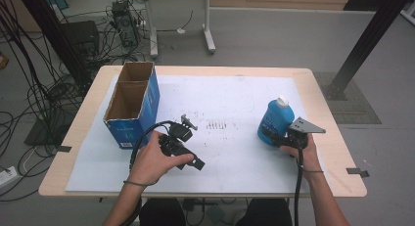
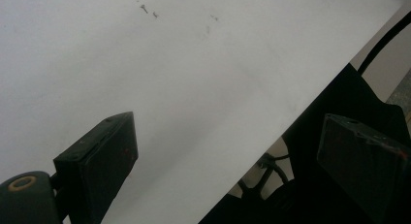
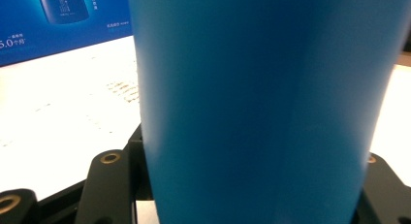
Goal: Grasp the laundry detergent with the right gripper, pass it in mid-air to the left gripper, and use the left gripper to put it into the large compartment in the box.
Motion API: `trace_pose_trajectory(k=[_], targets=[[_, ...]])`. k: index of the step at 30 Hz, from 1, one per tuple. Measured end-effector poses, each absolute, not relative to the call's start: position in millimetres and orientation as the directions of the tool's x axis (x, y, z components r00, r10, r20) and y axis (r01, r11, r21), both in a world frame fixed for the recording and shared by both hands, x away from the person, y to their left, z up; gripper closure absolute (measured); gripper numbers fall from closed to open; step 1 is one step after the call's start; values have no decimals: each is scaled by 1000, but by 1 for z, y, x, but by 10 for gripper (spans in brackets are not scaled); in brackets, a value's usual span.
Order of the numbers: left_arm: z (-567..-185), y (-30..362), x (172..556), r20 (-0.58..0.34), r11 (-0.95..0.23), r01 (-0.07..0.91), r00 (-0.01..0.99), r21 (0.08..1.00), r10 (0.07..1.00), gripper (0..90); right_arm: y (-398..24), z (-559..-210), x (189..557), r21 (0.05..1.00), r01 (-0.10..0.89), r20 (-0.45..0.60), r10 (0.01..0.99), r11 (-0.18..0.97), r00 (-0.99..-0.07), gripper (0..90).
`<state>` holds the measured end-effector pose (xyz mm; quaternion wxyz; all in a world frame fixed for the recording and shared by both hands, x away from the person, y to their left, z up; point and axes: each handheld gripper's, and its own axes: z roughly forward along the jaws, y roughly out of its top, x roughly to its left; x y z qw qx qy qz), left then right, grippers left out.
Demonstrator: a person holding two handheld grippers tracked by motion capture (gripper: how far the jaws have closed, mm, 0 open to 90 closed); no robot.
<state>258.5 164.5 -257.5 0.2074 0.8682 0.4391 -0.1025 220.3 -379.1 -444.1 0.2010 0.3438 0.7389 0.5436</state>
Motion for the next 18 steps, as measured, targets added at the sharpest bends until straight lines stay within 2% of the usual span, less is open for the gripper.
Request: trace_pose_trajectory(k=[18], targets=[[-257,165,258,-360,-527,806,593,271,721,77,-379,-445,220,943,283,71,727,174,-683,410]])
